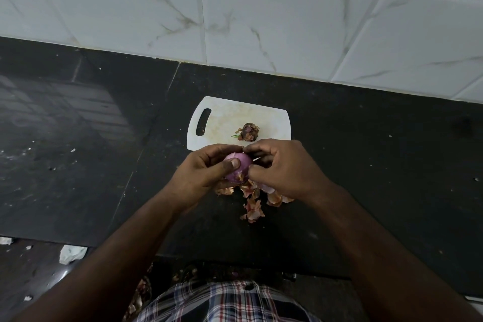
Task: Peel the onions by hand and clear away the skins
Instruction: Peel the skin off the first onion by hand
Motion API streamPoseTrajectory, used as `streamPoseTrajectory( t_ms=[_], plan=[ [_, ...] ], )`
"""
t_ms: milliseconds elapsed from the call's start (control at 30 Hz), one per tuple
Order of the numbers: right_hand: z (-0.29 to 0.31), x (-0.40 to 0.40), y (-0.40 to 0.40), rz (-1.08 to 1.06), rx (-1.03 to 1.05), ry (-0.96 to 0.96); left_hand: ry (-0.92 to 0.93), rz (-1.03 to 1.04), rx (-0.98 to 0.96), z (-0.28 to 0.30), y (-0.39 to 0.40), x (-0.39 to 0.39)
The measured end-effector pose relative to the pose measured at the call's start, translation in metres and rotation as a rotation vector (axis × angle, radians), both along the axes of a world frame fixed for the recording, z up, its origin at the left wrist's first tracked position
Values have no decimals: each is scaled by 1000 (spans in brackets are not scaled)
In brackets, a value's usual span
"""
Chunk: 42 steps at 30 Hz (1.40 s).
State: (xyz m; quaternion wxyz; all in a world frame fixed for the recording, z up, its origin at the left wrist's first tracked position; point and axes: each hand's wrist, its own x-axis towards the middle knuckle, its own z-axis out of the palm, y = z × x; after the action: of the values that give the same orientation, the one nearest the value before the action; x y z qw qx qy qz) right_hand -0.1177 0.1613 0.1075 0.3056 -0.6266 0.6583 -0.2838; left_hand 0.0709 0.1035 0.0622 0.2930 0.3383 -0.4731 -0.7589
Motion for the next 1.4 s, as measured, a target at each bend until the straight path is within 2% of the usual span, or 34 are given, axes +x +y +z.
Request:
streamPoseTrajectory(
  t_ms=[267, 500, 633, 800, 1033, 1200, 1400],
  plan=[
    [1, 11, 2, 15, -76, 154, -47, -26, -76, 4, 0, -1],
    [0, 9, 2, -79, -137, 128, -5, -11, -62, 8, 0, -4],
    [-3, -4, -1, -104, -42, -38, 19, 8, 3, 7, 1, -5],
    [-10, -13, -1, -120, 171, -451, 55, 20, 42, 5, 1, -2],
    [-12, -3, -1, -143, 273, -688, 90, 39, 38, 4, 2, -6],
    [-20, 1, -3, -201, 270, -744, 86, 49, -33, -1, 3, -6],
    [-25, 9, -5, -249, 153, -580, 54, 86, -115, -2, 5, -11]
  ],
)
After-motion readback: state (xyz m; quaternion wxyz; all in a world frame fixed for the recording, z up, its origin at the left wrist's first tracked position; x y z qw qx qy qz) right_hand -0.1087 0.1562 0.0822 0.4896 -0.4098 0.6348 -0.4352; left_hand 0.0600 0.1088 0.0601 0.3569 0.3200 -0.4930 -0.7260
